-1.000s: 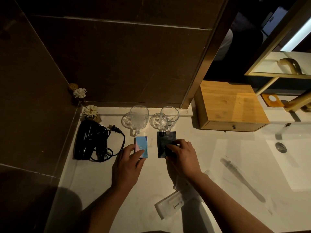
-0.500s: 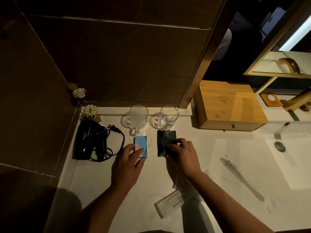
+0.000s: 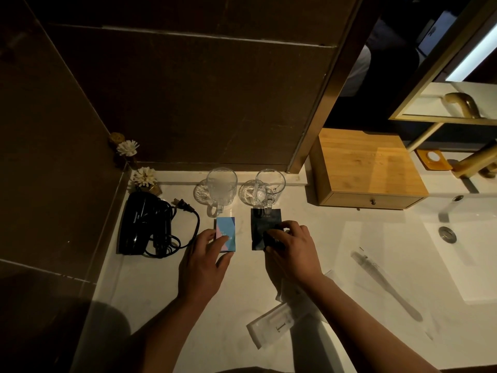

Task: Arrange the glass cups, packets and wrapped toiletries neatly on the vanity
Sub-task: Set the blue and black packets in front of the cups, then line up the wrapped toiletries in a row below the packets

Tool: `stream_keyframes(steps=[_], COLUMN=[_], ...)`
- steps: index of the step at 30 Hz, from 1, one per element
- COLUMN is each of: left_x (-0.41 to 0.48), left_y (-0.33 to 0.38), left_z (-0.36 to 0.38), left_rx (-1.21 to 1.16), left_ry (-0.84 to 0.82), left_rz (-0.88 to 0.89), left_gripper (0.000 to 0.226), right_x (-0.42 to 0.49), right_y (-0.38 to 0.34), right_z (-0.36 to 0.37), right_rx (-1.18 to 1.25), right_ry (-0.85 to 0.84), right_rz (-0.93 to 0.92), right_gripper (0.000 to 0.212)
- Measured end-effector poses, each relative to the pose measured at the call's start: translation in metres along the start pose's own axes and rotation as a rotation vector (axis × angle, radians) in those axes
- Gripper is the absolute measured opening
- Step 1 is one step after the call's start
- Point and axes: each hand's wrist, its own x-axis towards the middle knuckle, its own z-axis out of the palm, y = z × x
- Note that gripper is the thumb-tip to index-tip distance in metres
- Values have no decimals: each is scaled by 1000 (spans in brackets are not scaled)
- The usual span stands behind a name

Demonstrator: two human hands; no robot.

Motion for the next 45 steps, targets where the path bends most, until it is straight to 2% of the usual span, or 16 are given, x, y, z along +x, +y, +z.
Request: stream_keyframes(steps=[7, 10, 14, 17, 22, 25, 28, 31, 35, 41, 45], left_x=[0, -6, -37, -57, -59, -63, -71, -81, -89, -106, -132], left_y=[2, 4, 23, 55, 112, 124, 123, 119, 117, 128, 127], left_z=[-3, -8, -16, -18, -13, -8, -1, 6, 9, -5, -14], left_rx=[-52, -60, -67, -69, -4, 103, 121, 20, -98, -181, -165], left_ry=[26, 47, 70, -70, -476, -556, -494, -417, -352, -197, -33], left_rz=[-3, -67, -111, 31, 181, 227, 286, 267, 114, -39, -246], left_gripper=[51, 51, 36, 21, 64, 72, 51, 34, 35, 34, 34], right_x=[-9, -26, -61, -91, -136, -154, -162, -163, -157, -153, -157], right_y=[5, 17, 41, 54, 70, 76, 83, 86, 90, 117, 137], right_z=[-12, -26, -46, -58, -62, -61, -54, -47, -50, -72, -87], right_rx=[78, 101, 93, 127, 66, 17, -54, -132, -110, -3, 111], right_ry=[-2, 18, 92, 149, 106, 25, -62, -57, -70, -104, -139], right_rz=[64, 84, 158, 236, 296, 289, 256, 189, 114, 127, 169], right_gripper=[42, 38, 31, 25, 23, 35, 49, 39, 19, 23, 19])
